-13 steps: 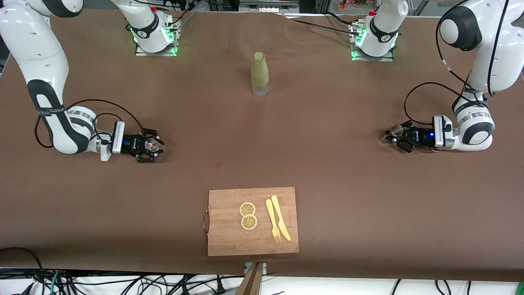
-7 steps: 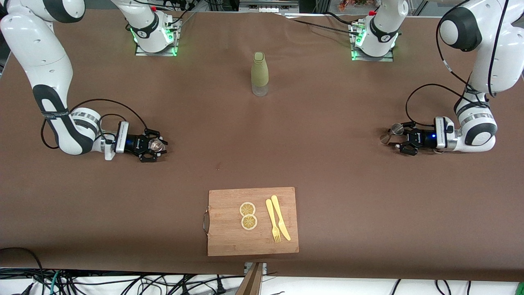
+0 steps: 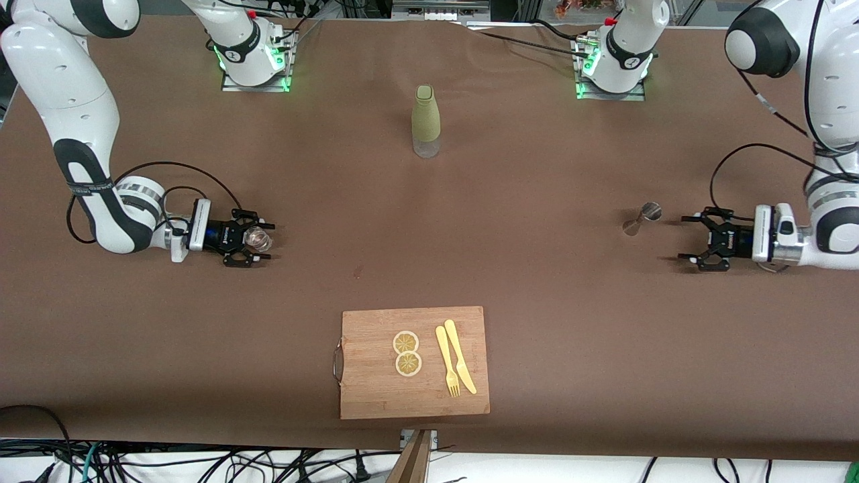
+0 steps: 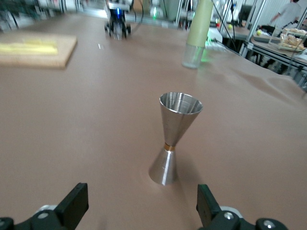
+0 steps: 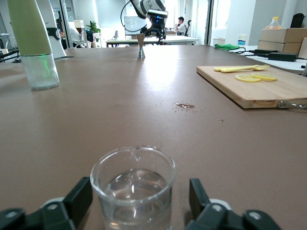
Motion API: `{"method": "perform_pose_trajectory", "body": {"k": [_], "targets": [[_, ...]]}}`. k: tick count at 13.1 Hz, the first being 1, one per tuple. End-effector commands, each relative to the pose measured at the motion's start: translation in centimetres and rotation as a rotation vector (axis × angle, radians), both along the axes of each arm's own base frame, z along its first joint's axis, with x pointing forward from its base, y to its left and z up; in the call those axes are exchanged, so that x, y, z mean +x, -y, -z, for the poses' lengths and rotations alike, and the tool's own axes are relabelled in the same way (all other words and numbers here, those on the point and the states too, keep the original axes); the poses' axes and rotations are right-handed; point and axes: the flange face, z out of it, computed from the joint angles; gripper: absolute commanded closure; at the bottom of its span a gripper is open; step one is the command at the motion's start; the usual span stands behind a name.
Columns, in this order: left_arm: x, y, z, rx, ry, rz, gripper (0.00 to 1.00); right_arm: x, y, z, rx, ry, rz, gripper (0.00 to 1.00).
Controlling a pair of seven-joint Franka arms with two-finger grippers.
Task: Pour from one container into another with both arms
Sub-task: 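Open both grippers to release the glass and the jigger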
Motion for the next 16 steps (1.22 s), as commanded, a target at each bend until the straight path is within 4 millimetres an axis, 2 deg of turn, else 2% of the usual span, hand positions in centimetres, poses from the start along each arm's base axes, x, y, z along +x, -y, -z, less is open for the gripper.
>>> {"method": "perform_pose_trajectory", "body": {"k": [1, 4, 6, 8, 11, 14, 16], "targets": [[2.3, 0.7, -7.1, 0.237, -0.170, -0.023, 0.00, -0.4, 1.4, 0.4, -0.009, 0.027, 0.005, 0.02], [3.4, 3.2, -14.7, 0.468, -0.353, -0.139, 0.00, 0.7, 3.7, -1.4, -0.043, 0.056, -0.035, 0.02], [4.0, 6.8, -19.2, 0.573, -0.441, -0.203, 0.00, 1.1, 6.0, -3.9, -0.089, 0.082, -0.052, 0.02], [4.5, 11.0, -22.5, 0.644, -0.525, -0.275, 0.00, 2.0, 7.8, -8.3, -0.167, 0.087, -0.074, 0.02], [4.7, 16.1, -26.1, 0.713, -0.658, -0.424, 0.00, 2.9, 9.2, -16.8, -0.348, 0.021, -0.055, 0.02], [4.5, 19.5, -28.3, 0.776, -0.772, -0.546, 0.00, 3.2, 7.9, -23.8, -0.473, -0.070, -0.005, 0.02], [4.3, 21.1, -29.9, 0.883, -0.738, -0.576, 0.00, 3.1, 6.6, -28.3, -0.560, -0.148, 0.050, 0.02]]}}
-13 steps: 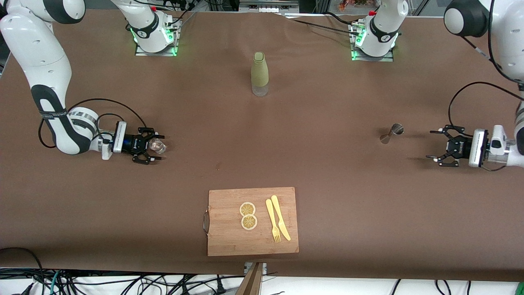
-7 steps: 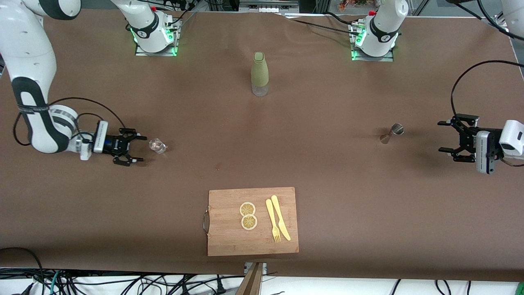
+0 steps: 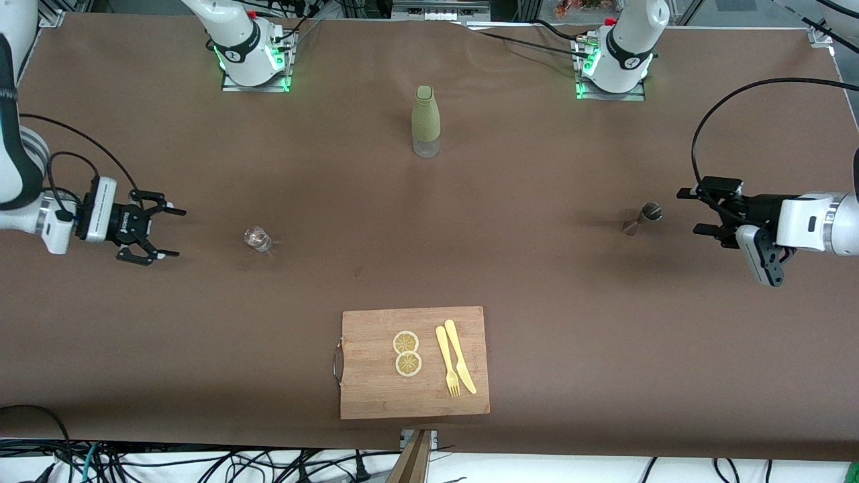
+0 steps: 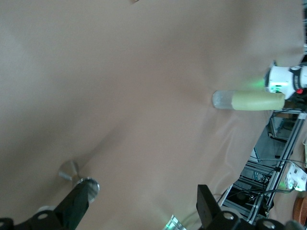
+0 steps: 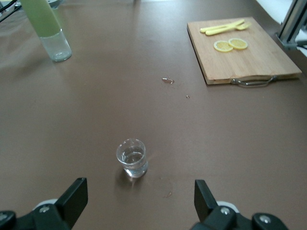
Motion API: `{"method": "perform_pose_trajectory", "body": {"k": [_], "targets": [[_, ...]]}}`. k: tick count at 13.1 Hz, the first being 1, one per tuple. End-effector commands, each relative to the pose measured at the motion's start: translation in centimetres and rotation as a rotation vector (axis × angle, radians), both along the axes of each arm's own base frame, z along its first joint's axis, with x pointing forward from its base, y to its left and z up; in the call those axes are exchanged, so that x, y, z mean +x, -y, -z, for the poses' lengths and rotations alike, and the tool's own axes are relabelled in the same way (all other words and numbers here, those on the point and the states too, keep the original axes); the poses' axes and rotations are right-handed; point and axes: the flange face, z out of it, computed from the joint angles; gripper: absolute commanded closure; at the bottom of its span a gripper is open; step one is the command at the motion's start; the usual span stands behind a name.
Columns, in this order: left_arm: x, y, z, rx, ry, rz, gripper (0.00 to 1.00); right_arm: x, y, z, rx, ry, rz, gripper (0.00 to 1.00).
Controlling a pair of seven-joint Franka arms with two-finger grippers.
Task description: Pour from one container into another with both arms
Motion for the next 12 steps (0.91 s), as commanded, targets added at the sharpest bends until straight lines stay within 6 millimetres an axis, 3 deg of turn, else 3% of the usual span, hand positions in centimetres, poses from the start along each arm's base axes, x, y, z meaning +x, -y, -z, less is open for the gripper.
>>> {"method": "perform_pose_trajectory", "body": {"k": [1, 5, 8, 9, 12], "targets": [[-0.6, 1.4, -1.9, 0.141, 0.018, 0.021, 0.00, -1.4, -1.7, -5.7, -0.137, -0.077, 0.103, 0.02], [1.0, 0.0, -3.7, 0.194, 0.208, 0.106, 0.00, -3.1, -4.1, -14.3, -0.356, -0.198, 0.330, 0.02], [-0.3, 0.0, -10.2, 0.279, 0.310, 0.119, 0.00, -4.6, -5.9, -19.0, -0.478, -0.291, 0.532, 0.02], [-0.7, 0.4, -11.5, 0.336, 0.320, 0.120, 0.00, -5.0, -6.9, -20.5, -0.522, -0.308, 0.598, 0.02], [-2.2, 2.6, -14.8, 0.456, 0.253, -0.209, 0.00, -6.0, -10.3, -23.7, -0.629, -0.421, 0.823, 0.01]]}}
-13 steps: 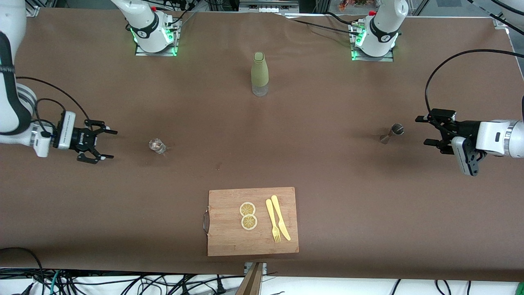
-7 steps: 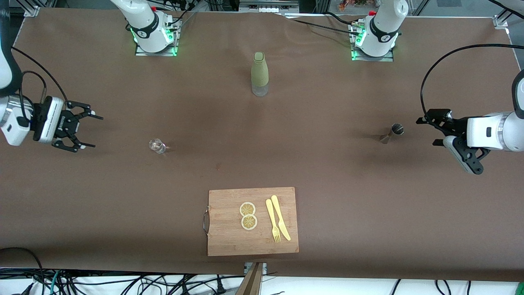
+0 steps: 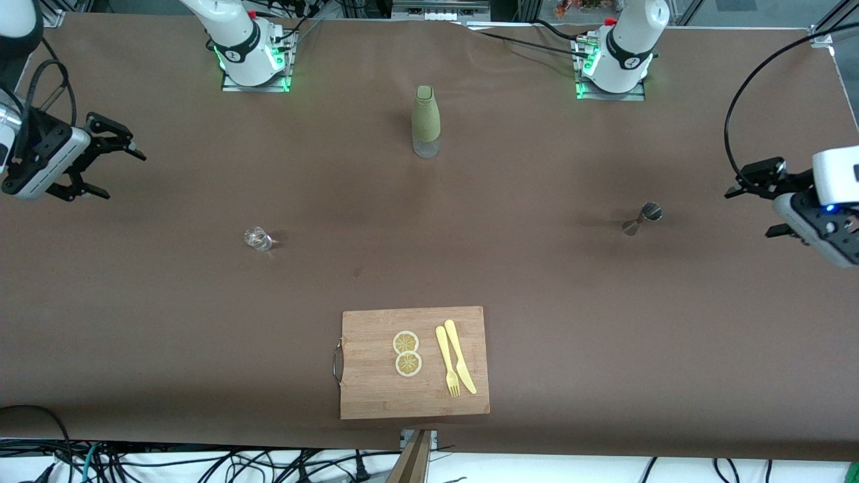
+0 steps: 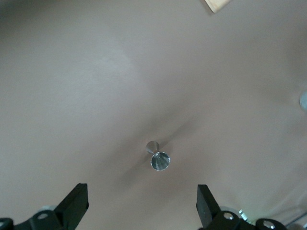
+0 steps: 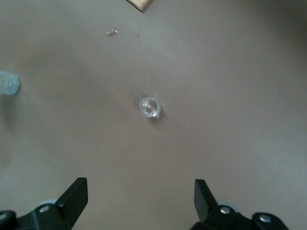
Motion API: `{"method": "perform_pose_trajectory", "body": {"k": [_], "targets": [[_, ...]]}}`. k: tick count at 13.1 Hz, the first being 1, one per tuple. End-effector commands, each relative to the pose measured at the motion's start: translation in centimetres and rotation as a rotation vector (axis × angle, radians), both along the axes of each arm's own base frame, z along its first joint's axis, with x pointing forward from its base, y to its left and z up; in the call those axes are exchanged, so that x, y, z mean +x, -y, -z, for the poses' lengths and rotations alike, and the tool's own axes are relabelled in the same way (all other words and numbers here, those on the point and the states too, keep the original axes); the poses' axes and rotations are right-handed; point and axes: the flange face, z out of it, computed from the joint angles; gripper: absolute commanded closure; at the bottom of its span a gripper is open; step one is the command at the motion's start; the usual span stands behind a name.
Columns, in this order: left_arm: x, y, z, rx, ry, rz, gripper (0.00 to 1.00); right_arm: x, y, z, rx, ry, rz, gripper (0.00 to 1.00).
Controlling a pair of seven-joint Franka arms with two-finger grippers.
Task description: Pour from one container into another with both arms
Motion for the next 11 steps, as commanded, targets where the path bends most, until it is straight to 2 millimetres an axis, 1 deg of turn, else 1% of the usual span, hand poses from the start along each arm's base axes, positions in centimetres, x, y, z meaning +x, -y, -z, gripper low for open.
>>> {"method": "perform_pose_trajectory", "body": {"k": [1, 2, 3, 5, 6, 7, 8, 9, 10, 11], "targets": [[-1.8, 2.6, -2.2, 0.076, -0.045, -0.259, 0.00, -0.9, -2.5, -2.7, -0.089, -0.062, 0.182, 0.01], [-2.4, 2.8, -2.6, 0.091, -0.075, -0.344, 0.00, -1.0, -3.0, -3.3, -0.108, -0.075, 0.234, 0.01], [-3.1, 2.7, -3.8, 0.098, -0.070, -0.420, 0.00, -1.1, -3.4, -3.8, -0.119, -0.092, 0.298, 0.01], [-4.7, 2.7, -6.4, 0.098, -0.042, -0.467, 0.00, -1.4, -5.3, -4.8, -0.186, -0.112, 0.357, 0.01], [-5.8, 2.8, -7.2, 0.128, -0.051, -0.459, 0.00, -1.4, -5.5, -5.0, -0.191, -0.118, 0.371, 0.01], [-6.4, 3.2, -7.5, 0.150, -0.057, -0.451, 0.00, -1.3, -5.5, -4.9, -0.188, -0.119, 0.373, 0.01], [-7.0, 3.4, -7.4, 0.154, -0.073, -0.448, 0.00, -1.1, -5.4, -4.8, -0.193, -0.115, 0.361, 0.01], [-8.0, 3.4, -7.5, 0.155, -0.086, -0.444, 0.00, -1.0, -5.5, -4.8, -0.188, -0.116, 0.363, 0.01], [-8.5, 3.6, -7.2, 0.152, -0.089, -0.439, 0.00, -0.6, -5.5, -5.0, -0.186, -0.112, 0.362, 0.01], [-8.5, 3.6, -7.2, 0.149, -0.086, -0.432, 0.00, -0.2, -5.5, -5.1, -0.183, -0.105, 0.370, 0.01]]}}
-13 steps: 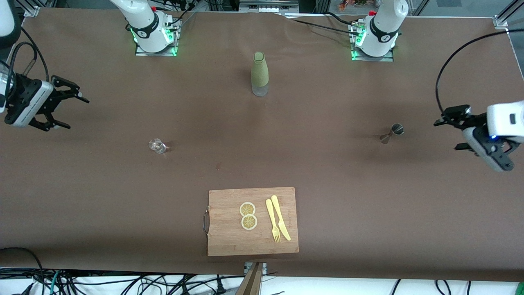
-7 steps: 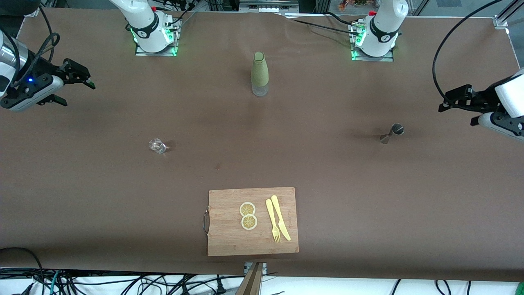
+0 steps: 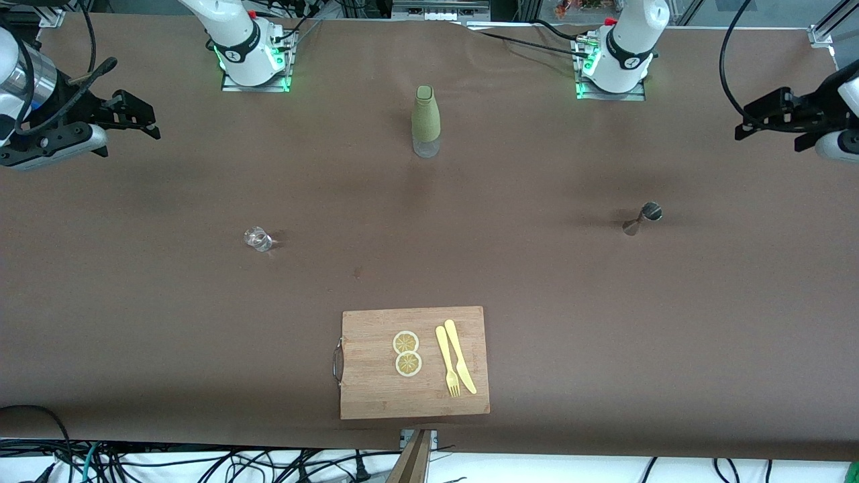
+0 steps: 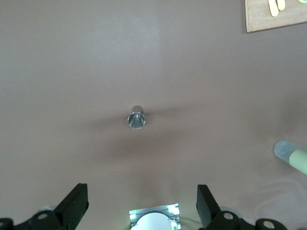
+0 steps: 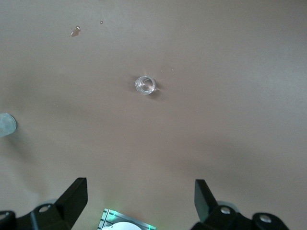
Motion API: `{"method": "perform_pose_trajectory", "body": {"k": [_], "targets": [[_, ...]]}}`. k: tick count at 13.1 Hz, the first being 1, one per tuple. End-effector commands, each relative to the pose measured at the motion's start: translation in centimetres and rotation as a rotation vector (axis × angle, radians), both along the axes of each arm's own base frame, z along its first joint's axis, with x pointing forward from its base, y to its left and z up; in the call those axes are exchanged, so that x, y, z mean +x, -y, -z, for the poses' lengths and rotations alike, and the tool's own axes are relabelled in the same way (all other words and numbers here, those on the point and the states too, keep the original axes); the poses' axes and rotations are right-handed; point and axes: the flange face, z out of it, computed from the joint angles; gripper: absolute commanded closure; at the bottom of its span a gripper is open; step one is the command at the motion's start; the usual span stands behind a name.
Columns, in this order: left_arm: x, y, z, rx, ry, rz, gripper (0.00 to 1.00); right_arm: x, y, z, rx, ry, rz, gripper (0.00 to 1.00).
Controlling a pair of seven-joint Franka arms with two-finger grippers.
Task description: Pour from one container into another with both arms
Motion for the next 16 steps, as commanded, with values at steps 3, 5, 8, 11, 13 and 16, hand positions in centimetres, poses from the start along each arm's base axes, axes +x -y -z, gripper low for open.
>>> {"method": "perform_pose_trajectory", "body": {"k": [3, 5, 8, 11, 13, 16], "targets": [[-0.1, 0.7, 0.8, 0.027, 0.037, 0.010, 0.00, 1.7, 0.2, -0.6, -0.020, 0.004, 0.013, 0.01], [0.3, 2.3, 0.9, 0.028, 0.054, 0.036, 0.00, 1.8, 1.1, -0.5, -0.010, 0.006, 0.015, 0.01], [0.3, 2.5, 0.9, 0.031, 0.055, -0.017, 0.00, 1.7, 0.9, -1.0, -0.011, 0.007, 0.033, 0.01], [0.5, 1.9, 0.9, 0.035, 0.065, -0.026, 0.00, 1.8, 0.1, -1.6, -0.012, 0.017, 0.030, 0.01], [0.3, 1.1, 0.6, 0.043, 0.070, -0.037, 0.00, 1.8, 0.1, -1.7, -0.014, 0.019, 0.041, 0.01], [0.5, 0.4, 1.0, 0.053, 0.060, -0.005, 0.00, 1.8, 0.0, -1.8, -0.022, 0.020, 0.057, 0.01]]}}
